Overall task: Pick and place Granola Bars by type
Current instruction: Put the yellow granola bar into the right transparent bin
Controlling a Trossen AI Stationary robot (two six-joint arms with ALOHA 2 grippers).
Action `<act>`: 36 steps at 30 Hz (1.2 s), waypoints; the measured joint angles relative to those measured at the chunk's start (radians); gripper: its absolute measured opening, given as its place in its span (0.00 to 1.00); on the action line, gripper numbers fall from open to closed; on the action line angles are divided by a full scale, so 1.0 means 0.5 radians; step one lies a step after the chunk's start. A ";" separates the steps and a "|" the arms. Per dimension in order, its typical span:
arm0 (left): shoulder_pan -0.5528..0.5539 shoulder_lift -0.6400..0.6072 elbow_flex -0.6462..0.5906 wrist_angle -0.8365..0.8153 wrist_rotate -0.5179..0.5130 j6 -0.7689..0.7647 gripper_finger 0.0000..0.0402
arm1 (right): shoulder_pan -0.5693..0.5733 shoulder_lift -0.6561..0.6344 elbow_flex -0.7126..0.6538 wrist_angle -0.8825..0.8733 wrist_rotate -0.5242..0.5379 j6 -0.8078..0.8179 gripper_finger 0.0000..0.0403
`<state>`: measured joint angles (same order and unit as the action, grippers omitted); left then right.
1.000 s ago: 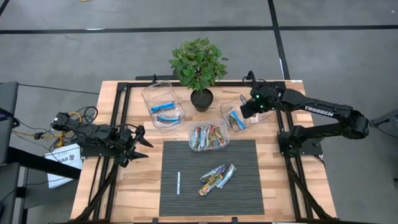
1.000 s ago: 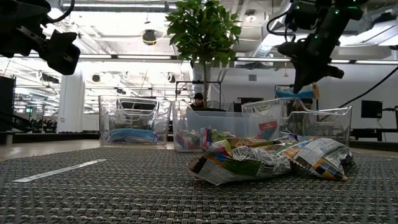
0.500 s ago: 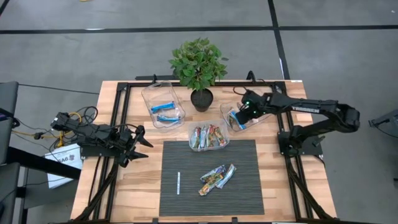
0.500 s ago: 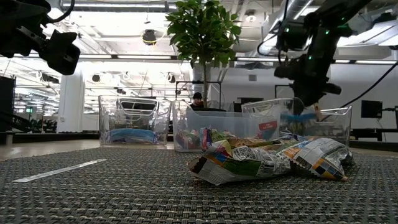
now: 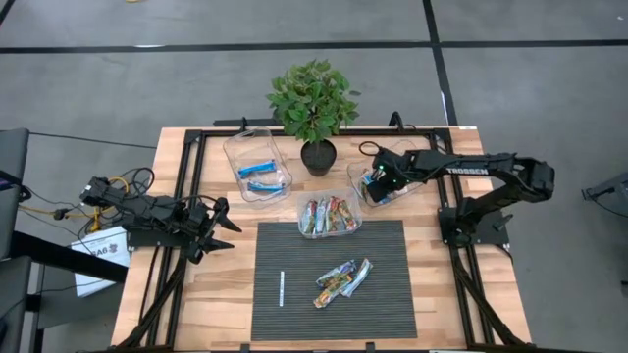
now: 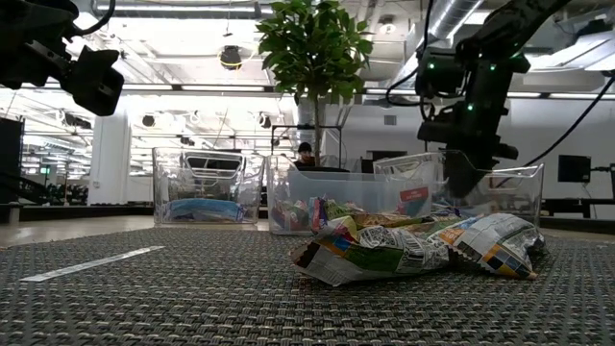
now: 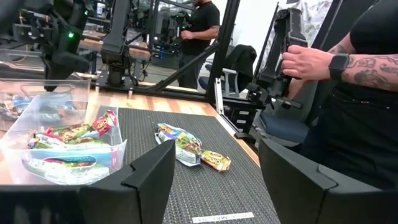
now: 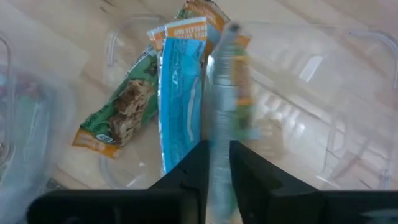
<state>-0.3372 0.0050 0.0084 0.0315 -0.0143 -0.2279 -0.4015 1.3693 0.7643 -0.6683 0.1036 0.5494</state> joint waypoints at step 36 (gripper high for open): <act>0.000 0.000 0.000 0.000 0.000 0.007 0.56 | 0.240 -0.780 0.001 0.493 -0.006 0.001 0.33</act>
<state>-0.3372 0.0051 0.0084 0.0315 -0.0143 -0.2247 -0.2814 0.9794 0.7647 -0.4217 0.1005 0.5501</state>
